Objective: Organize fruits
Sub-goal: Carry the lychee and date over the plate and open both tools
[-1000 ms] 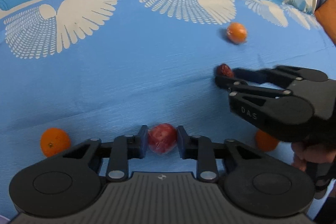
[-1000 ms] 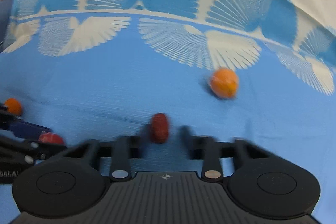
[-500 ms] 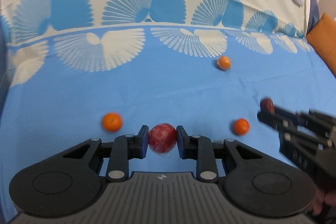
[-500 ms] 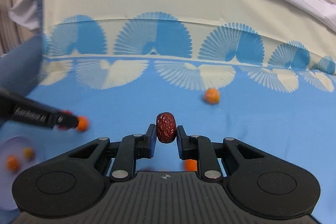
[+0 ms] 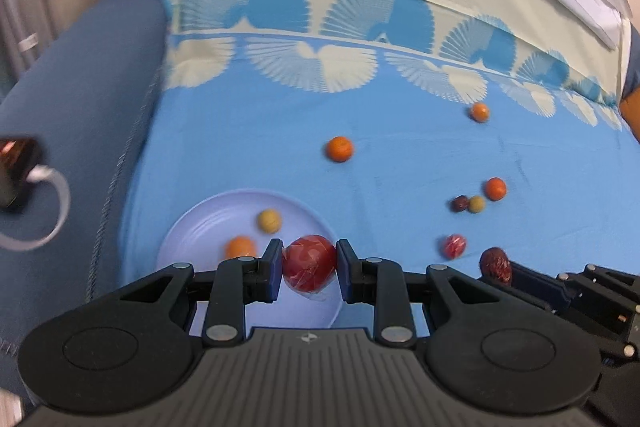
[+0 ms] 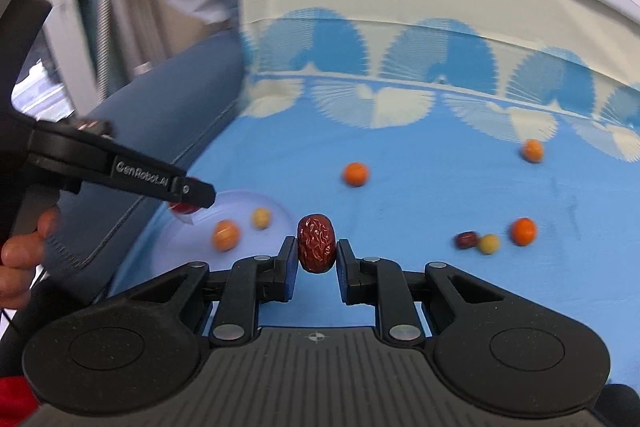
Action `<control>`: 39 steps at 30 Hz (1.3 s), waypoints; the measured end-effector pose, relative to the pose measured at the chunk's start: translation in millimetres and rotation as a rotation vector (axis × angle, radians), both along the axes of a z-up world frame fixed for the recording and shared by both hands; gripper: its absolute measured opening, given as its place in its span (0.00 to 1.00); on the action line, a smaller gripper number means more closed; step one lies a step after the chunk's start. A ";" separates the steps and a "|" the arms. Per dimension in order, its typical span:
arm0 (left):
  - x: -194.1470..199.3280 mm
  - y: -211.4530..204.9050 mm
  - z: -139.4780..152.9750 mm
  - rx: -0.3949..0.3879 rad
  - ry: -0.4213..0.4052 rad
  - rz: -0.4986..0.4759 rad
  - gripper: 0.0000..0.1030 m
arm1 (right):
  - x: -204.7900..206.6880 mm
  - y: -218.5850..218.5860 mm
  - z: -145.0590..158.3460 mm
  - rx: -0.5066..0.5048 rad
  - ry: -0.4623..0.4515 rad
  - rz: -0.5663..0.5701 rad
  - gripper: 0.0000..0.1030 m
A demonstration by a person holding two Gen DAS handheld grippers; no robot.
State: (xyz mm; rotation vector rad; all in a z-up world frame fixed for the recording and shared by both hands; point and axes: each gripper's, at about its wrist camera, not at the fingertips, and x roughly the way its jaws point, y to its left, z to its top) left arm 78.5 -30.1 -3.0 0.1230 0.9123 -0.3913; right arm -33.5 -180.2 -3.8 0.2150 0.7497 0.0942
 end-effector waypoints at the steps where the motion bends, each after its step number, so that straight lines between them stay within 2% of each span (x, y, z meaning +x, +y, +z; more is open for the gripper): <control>1: -4.2 8.2 0.9 -0.002 -0.003 0.013 0.30 | -2.1 6.7 2.5 -0.002 0.000 0.013 0.21; 6: -21.0 38.3 8.5 -0.020 -0.019 0.055 0.30 | -16.2 36.2 12.3 -0.026 -0.007 0.071 0.21; 15: -39.4 57.9 23.0 -0.065 -0.052 0.081 0.30 | -25.7 55.2 23.7 -0.075 -0.028 0.109 0.21; 26: -35.9 65.4 16.9 -0.073 -0.042 0.101 0.30 | -22.0 58.9 21.5 -0.092 -0.016 0.115 0.21; 39: -10.1 71.5 1.2 -0.068 0.000 0.141 0.30 | 0.4 61.8 0.8 -0.091 0.032 0.110 0.21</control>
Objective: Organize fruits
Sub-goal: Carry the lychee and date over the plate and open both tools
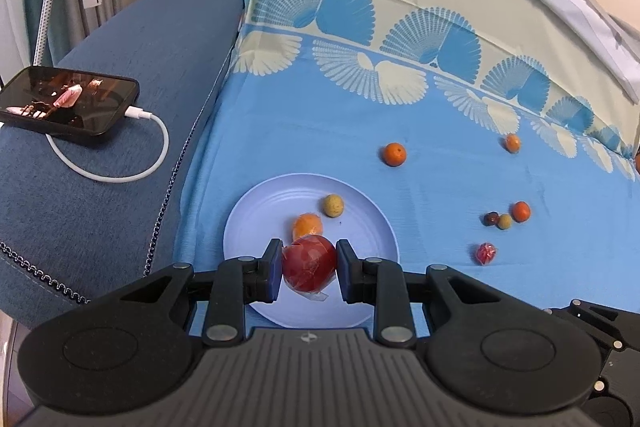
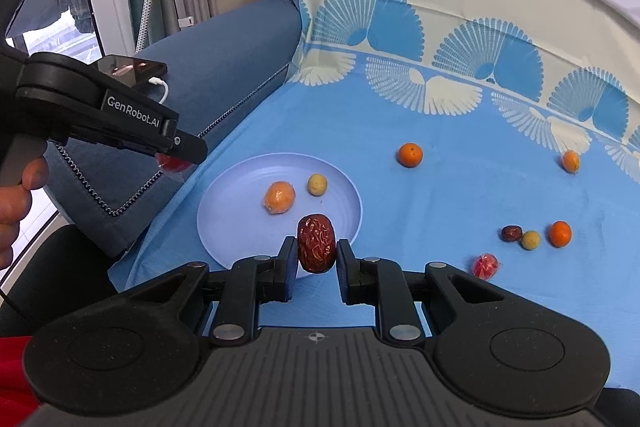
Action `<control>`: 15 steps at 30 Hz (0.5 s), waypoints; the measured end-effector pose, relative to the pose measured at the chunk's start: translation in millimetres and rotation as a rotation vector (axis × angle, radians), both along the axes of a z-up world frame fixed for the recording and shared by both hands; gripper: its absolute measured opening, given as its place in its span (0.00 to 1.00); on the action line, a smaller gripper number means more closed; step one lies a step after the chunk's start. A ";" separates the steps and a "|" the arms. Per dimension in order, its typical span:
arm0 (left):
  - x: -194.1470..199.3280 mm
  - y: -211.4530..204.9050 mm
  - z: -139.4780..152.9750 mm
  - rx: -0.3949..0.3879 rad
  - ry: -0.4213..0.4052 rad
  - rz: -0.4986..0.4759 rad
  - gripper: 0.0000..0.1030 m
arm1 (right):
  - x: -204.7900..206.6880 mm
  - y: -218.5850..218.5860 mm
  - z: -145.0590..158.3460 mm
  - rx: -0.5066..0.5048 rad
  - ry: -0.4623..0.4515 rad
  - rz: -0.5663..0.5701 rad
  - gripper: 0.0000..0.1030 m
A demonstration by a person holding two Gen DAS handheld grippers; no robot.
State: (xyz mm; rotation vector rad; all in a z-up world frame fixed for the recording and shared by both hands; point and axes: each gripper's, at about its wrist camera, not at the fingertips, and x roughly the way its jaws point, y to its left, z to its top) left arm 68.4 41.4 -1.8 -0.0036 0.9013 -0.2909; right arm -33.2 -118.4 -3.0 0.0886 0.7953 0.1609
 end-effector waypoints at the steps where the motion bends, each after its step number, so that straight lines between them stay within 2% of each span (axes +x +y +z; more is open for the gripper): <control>1: 1.9 0.3 -0.6 0.001 -0.001 0.002 0.30 | 2.4 0.4 -1.2 0.003 0.003 0.001 0.21; 8: 23.0 -2.6 -11.1 0.016 0.018 0.008 0.30 | 25.8 7.5 -15.2 0.015 0.032 0.030 0.21; 15: 51.0 -11.3 -41.3 0.046 0.072 0.002 0.30 | 59.8 15.0 -34.9 0.006 0.078 0.053 0.21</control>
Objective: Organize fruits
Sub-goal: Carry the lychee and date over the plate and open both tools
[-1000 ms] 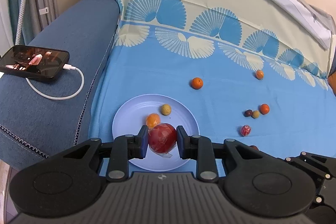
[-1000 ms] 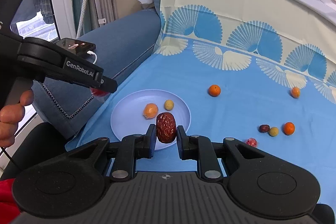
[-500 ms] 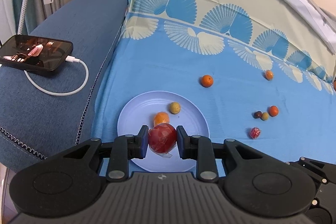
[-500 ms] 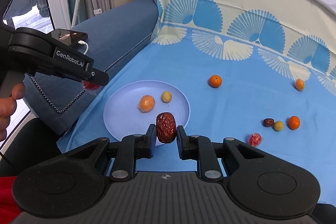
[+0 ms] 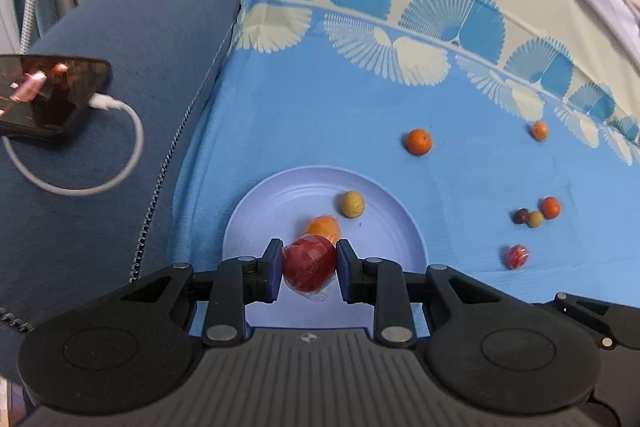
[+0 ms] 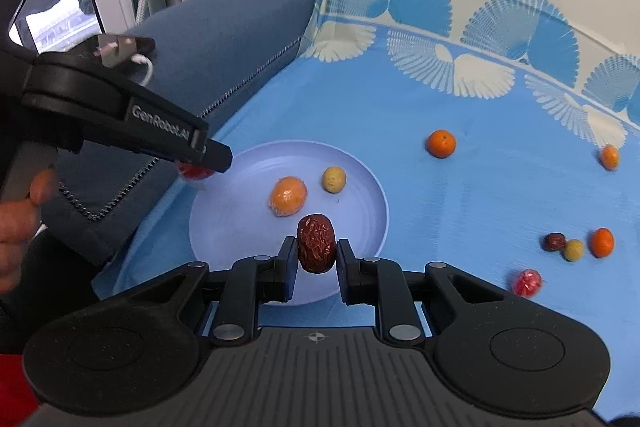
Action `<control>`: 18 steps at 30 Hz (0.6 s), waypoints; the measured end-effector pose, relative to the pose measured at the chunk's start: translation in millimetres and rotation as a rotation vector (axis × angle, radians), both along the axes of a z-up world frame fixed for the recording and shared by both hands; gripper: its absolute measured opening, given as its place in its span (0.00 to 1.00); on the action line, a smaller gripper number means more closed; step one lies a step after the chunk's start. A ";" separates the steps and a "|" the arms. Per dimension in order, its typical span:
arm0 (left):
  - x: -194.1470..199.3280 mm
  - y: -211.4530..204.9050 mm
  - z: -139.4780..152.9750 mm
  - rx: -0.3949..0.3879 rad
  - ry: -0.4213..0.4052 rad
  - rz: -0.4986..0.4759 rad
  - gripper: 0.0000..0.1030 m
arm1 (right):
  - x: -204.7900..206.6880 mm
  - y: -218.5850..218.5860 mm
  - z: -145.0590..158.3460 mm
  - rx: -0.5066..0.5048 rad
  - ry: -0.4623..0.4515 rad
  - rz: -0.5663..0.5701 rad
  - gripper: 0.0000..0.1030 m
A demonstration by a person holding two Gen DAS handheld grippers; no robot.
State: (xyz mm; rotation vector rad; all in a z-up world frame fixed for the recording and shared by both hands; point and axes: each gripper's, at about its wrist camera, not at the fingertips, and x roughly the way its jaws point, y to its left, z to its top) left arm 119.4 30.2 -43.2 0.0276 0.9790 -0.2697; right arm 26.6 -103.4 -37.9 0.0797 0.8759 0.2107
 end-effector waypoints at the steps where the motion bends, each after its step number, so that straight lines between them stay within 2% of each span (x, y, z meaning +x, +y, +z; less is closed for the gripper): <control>1: 3.8 -1.1 -5.7 0.006 0.011 -0.001 0.30 | 5.0 0.9 -4.3 -0.002 0.010 0.003 0.21; 9: 31.1 -2.6 -40.2 0.043 0.073 -0.006 0.30 | 34.2 12.2 -36.0 -0.013 0.083 0.039 0.21; 10: 34.0 -2.8 -42.4 0.042 0.074 -0.011 0.33 | 38.8 13.8 -39.4 -0.013 0.087 0.047 0.21; 11: 36.6 -3.1 -43.9 0.040 0.074 -0.018 0.49 | 42.1 15.4 -41.4 -0.014 0.087 0.052 0.23; 12: 38.8 -3.5 -43.8 0.041 0.072 -0.018 0.79 | 46.0 17.1 -43.0 -0.018 0.086 0.059 0.40; 13: 39.4 -3.6 -42.1 0.047 0.061 -0.003 0.93 | 49.3 18.7 -43.6 -0.025 0.082 0.066 0.52; 14: 38.8 -2.8 -38.7 0.053 0.031 0.024 0.99 | 49.6 20.0 -42.0 -0.036 0.070 0.063 0.71; 15: 36.6 -1.2 -34.4 0.046 -0.001 0.031 1.00 | 50.0 19.8 -39.5 -0.050 0.056 0.056 0.79; 16: 35.8 -0.2 -30.3 0.040 -0.012 0.010 1.00 | 48.3 19.1 -35.6 -0.060 0.040 0.052 0.80; 18: 34.4 0.7 -24.7 0.052 -0.001 -0.005 1.00 | 41.7 15.5 -28.0 -0.063 0.031 0.052 0.89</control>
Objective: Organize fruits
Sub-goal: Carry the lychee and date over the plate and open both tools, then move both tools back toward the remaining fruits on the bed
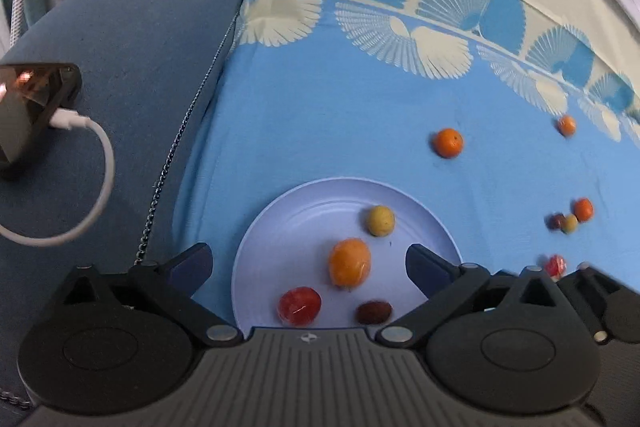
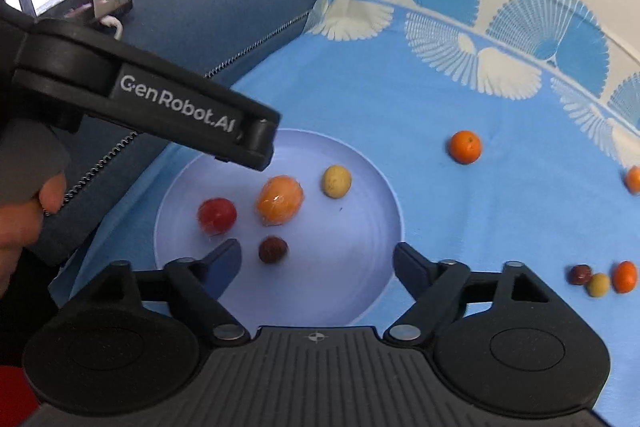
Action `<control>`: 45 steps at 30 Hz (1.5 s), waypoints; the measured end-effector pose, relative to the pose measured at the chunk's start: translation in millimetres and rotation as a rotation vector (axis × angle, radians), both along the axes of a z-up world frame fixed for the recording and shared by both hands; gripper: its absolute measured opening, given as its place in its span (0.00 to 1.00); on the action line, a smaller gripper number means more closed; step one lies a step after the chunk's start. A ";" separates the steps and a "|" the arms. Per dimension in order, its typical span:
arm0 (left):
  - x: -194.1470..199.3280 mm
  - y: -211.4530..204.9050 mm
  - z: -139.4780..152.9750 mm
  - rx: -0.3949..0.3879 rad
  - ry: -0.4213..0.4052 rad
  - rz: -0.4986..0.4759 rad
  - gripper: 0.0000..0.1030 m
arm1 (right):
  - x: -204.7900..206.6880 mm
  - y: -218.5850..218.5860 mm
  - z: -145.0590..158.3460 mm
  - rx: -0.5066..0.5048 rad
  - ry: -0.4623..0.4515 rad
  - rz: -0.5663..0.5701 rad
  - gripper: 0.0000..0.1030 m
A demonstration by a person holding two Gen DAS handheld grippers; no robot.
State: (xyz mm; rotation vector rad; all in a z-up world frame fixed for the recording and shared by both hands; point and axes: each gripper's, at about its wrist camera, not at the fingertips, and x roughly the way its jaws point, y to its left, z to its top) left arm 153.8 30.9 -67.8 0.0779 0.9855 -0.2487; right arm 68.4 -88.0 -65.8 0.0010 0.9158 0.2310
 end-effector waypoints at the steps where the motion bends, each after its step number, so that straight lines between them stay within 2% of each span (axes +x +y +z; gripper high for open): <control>1: -3.7 2.3 3.0 0.006 0.002 0.008 1.00 | -6.3 -3.0 4.4 -0.001 -0.002 -0.007 0.92; 5: -27.6 12.8 12.9 0.005 0.035 0.056 1.00 | -42.6 -18.2 19.9 0.000 -0.006 -0.041 0.99; 8: -57.4 24.4 14.4 -0.006 0.081 0.118 1.00 | -73.4 -31.3 27.9 -0.015 0.009 -0.073 0.99; 11: -82.4 28.3 18.5 -0.011 0.085 0.127 1.00 | -99.3 -47.3 40.0 -0.044 -0.025 -0.146 0.99; 16: -110.1 10.5 34.4 0.011 0.026 0.056 1.00 | -131.4 -66.4 62.2 -0.032 -0.116 -0.267 0.99; 23: -148.7 -16.0 61.0 -0.027 -0.061 -0.034 1.00 | -162.4 -66.0 80.8 -0.063 -0.213 -0.250 0.99; 30: -166.8 -14.7 72.2 -0.050 -0.093 -0.030 1.00 | -178.3 -69.3 90.5 -0.063 -0.243 -0.278 0.99; 36: -170.7 -8.4 78.4 -0.062 -0.108 -0.017 1.00 | -181.8 -63.1 94.4 -0.074 -0.262 -0.261 0.99; 45: -169.3 -4.0 78.7 -0.067 -0.104 -0.005 1.00 | -180.1 -61.7 93.0 -0.074 -0.247 -0.263 0.99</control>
